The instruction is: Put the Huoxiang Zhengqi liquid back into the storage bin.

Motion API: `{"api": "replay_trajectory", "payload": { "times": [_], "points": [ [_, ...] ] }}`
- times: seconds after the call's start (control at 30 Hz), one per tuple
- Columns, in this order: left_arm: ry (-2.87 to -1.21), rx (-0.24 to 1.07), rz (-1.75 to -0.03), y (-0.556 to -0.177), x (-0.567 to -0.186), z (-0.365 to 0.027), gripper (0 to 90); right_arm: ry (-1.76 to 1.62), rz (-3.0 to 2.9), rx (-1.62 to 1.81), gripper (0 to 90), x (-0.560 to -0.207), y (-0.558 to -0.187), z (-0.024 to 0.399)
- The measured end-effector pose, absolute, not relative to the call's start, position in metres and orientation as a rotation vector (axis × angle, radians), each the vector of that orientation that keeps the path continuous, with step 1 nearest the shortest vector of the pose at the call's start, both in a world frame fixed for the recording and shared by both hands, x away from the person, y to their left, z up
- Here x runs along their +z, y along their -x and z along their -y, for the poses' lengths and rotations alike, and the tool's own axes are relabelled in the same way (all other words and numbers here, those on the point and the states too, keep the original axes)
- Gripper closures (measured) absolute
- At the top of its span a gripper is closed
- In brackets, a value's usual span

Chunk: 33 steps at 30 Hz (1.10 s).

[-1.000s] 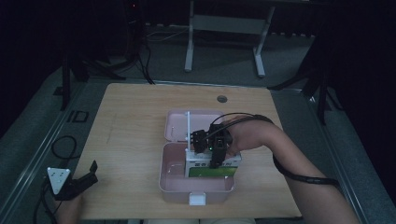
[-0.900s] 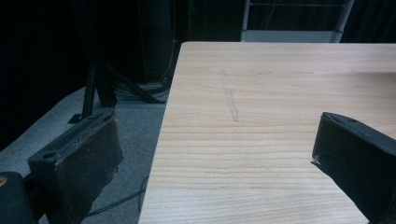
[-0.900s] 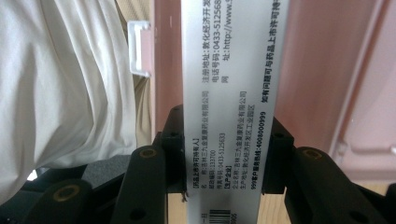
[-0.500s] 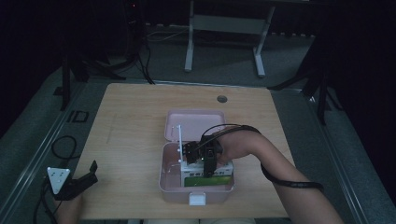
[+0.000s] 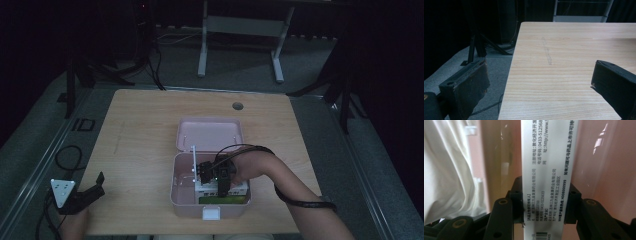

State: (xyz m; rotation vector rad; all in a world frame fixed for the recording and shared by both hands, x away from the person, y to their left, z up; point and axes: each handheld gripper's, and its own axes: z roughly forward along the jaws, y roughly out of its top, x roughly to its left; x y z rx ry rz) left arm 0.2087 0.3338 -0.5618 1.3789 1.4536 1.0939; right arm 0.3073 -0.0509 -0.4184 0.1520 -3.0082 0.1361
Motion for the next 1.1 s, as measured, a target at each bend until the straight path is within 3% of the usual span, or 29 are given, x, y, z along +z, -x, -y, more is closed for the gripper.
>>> {"api": "replay_trajectory", "payload": {
  "times": [0.7,1.1],
  "points": [
    [-1.382,1.094,-1.451,-0.209,-0.562,-0.333,1.6,-0.124,2.972,0.157,61.8,-0.46,-0.309,0.055],
    [-1.385,1.094,-1.451,-0.209,-0.562,-0.333,1.7,-0.131,2.97,0.184,60.5,-0.462,-0.308,0.054]
  ]
}}
